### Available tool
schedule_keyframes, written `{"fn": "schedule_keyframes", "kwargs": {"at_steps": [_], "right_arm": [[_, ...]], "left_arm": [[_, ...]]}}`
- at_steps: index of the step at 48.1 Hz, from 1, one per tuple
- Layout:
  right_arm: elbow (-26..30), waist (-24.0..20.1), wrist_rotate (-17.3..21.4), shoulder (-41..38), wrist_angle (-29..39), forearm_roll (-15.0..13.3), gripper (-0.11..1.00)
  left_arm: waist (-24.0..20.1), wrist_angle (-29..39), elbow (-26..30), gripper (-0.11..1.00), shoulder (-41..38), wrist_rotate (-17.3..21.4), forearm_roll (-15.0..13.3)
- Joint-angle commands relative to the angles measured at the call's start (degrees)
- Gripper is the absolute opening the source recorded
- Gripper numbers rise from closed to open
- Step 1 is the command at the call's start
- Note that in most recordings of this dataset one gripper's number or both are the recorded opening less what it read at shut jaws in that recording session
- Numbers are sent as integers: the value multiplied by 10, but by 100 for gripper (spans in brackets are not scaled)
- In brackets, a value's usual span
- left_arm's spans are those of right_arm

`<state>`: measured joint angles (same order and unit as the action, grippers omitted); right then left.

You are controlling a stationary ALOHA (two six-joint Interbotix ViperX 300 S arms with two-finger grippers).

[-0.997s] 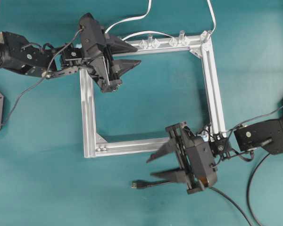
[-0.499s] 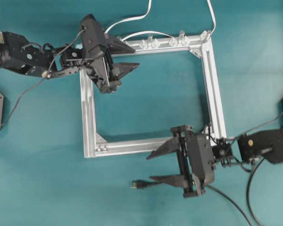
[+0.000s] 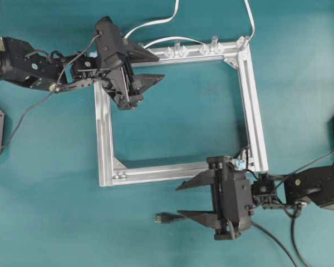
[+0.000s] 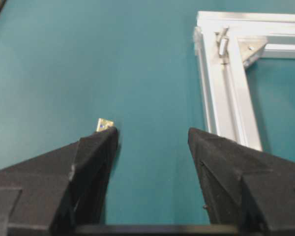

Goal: Insert the wire through the string loop located on the right side.
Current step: 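Open the right gripper and move it toward the black USB cable plug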

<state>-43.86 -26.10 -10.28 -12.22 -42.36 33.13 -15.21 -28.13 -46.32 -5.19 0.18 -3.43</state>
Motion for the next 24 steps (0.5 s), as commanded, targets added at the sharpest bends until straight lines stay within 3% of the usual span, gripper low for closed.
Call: {"fn": "schedule_keyframes", "kwargs": {"at_steps": [1,24], "right_arm": [[9,-2,-2,9,-7,2,69],[11,-18,3,0,-5,8,69]], "left_arm": [[-2,-3,9,65,18,4,0],[-2,-2,11,65,18,1,-1]]}}
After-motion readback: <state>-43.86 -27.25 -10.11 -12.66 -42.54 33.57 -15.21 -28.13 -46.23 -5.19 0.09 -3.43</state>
